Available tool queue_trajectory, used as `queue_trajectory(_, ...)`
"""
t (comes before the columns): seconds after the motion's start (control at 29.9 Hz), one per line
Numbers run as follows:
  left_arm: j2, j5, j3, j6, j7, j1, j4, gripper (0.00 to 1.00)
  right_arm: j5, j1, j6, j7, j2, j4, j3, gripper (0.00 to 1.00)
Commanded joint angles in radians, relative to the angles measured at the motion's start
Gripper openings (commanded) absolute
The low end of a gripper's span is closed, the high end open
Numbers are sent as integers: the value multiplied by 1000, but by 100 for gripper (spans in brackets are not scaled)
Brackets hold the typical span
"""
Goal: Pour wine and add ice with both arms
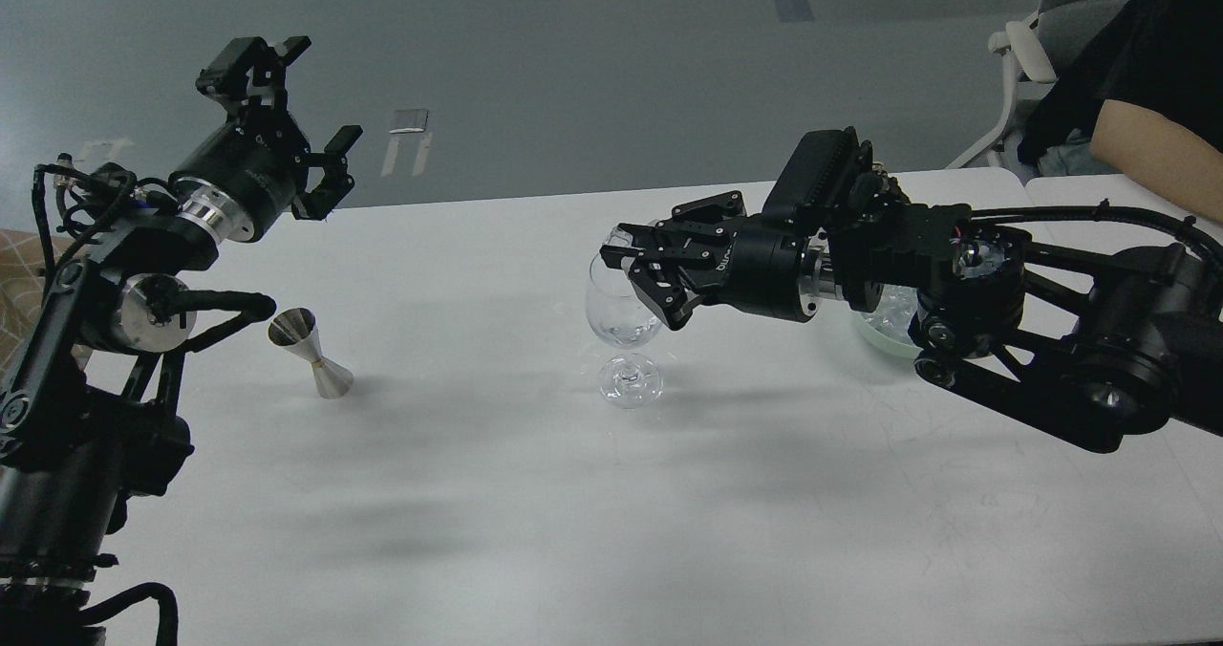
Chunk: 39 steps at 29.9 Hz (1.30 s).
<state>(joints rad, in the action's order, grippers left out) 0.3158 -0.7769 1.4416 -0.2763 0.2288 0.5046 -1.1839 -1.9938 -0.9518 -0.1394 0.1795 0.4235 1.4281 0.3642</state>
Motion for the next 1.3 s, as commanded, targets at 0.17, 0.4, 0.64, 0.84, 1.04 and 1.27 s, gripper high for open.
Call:
queue_trajectory(0.17, 0, 1, 0, 0, 0, -1, 1, 97, 0, 4, -9, 0, -12, -9, -1, 20)
queue_trajectory(0.4, 0, -1, 0, 0, 0, -1, 1, 97, 0, 2, -9, 0, -29, -34, 1, 29)
queue_trajectory(0.64, 0, -1, 0, 0, 0, -1, 1, 97, 0, 8, -9, 0, -34, -34, 1, 33)
queue_trajectory(0.84, 0, -1, 0, 0, 0, 0, 1, 97, 1, 8, -9, 0, -32, -34, 1, 37)
queue_trajectory(1.04, 0, -1, 0, 0, 0, -1, 1, 97, 1, 10, -9, 0, -34, -32, 2, 43)
queue_trajectory(1.27, 0, -1, 0, 0, 0, -1, 1, 97, 3, 8, -9, 0, -34, -32, 4, 44)
